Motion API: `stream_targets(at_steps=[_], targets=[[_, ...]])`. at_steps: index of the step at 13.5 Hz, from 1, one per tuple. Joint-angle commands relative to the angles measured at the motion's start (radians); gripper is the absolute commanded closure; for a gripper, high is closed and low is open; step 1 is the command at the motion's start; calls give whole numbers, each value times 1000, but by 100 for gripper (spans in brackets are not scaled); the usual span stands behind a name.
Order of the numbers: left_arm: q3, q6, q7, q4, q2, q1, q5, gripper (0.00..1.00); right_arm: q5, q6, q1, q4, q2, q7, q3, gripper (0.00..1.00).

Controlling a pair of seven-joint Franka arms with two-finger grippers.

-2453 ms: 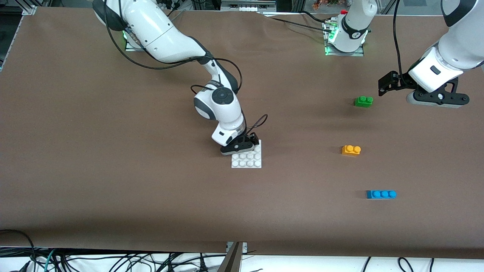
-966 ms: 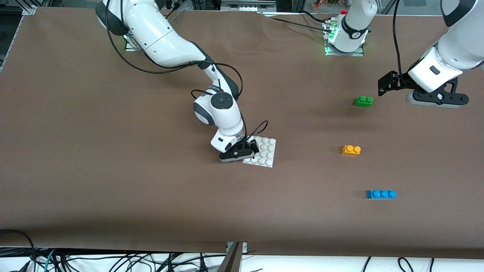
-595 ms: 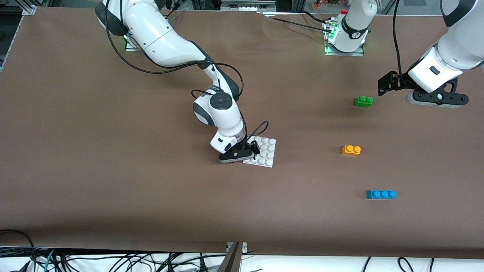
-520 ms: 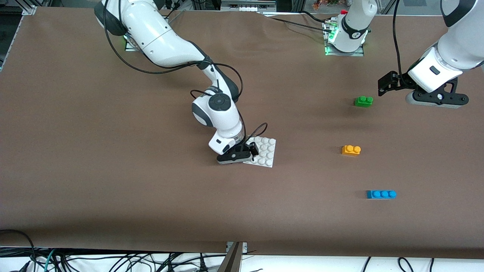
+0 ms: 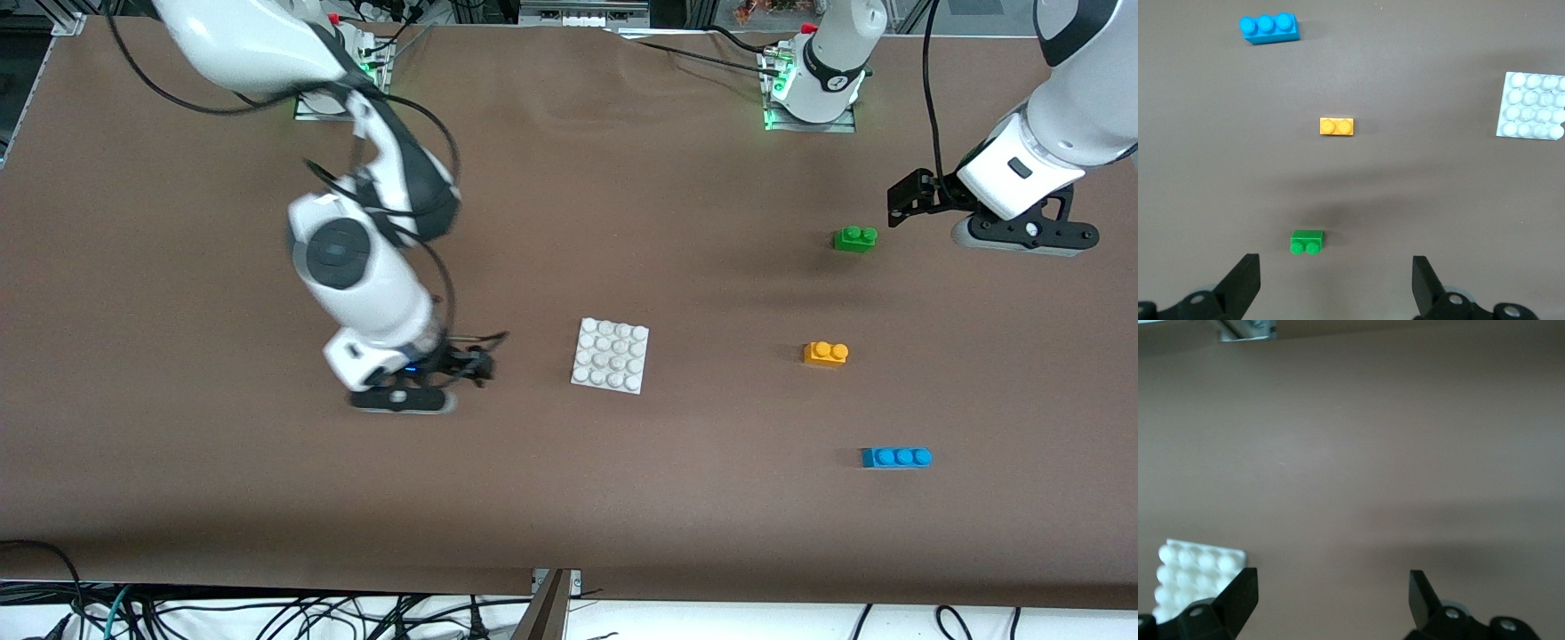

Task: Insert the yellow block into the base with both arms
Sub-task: 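Withdraw the right gripper while the left gripper grasps the yellow block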

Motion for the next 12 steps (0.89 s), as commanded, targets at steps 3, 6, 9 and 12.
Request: stream_targets(at_steps=[3,6,9,12], targets=[[1,168,15,8,177,14,8,0,131,-302,-220,-215,-382,-268,21,0],[4,298,22,3,288,16,13,0,146,-436,-334,-276,-548,-436,19,0],[4,430,20,-1,398,16,62,0,143,-504,-406,-290,-616,-518,3,0],[1,516,23,-13,480,16,121,0,131,-502,-411,-305,-646,-523,-16,0]])
